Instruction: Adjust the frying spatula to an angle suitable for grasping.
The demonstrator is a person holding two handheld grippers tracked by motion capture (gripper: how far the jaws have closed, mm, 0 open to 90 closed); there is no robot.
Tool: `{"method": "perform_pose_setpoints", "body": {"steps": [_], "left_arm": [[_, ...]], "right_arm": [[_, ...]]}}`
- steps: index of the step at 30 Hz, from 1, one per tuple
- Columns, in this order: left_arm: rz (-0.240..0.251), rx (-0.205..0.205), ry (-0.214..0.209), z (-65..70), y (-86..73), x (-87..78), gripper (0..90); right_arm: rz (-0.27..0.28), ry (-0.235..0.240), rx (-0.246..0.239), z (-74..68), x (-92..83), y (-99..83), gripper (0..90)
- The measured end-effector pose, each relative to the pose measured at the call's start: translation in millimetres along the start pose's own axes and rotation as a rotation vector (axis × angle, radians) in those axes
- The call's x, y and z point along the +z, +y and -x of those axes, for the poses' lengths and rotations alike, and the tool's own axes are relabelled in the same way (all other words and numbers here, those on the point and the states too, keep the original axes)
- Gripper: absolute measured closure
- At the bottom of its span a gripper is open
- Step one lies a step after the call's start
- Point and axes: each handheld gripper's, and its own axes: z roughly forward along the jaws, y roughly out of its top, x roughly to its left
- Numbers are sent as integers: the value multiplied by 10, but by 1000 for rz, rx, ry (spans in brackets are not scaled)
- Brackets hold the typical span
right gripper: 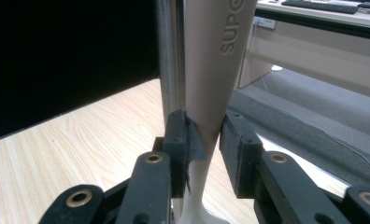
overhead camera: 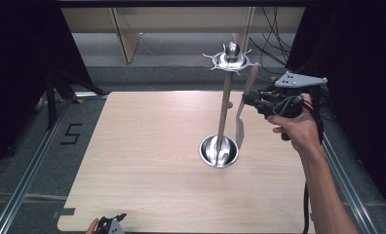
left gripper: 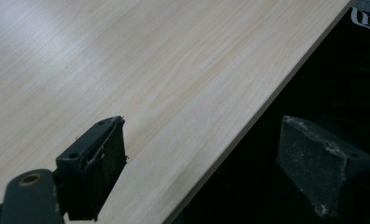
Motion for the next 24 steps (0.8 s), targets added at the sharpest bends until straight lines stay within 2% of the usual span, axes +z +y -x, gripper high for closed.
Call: {"method": "perform_pose_setpoints", "body": {"steps": [2,3,4,6,7,10,15,17,20,21,22,23,24], "left_arm": [[0,0,3,3,-1,3,147],[-1,-4,-5,4,-3,7,148],[12,-15,5,13,-6,24,148],[24,-27,7,20,-5,23,148],[-2,1,-4,-1,-1,0,148],[0,-11,-9,1,-6,10,148],[-3,-10,-9,4,-4,15,148],[17,-28,9,16,-9,42,148],[7,-10,-7,5,-12,27,148],[6,-9,-6,6,-13,28,148],[9,-13,-4,9,-14,32,148],[22,-30,5,18,-15,44,148],[22,-30,6,17,-14,45,148]], "right_arm": [[9,-10,-24,-4,-5,-5,722],[6,-6,-8,-18,-16,-9,721],[16,-10,-27,-2,-21,-13,715],[12,-8,4,-12,-42,-27,700],[20,-8,15,-18,-51,-37,690],[44,2,36,-27,-69,-81,654],[65,-17,61,-36,-123,-165,589],[70,-23,65,-43,-134,-201,572],[81,-21,79,-69,-163,-250,555],[92,-39,61,-68,-175,-261,551],[87,-47,71,-88,-196,-271,545],[102,-64,53,-92,-207,-280,538],[90,-61,49,-92,-228,-283,535]]}}
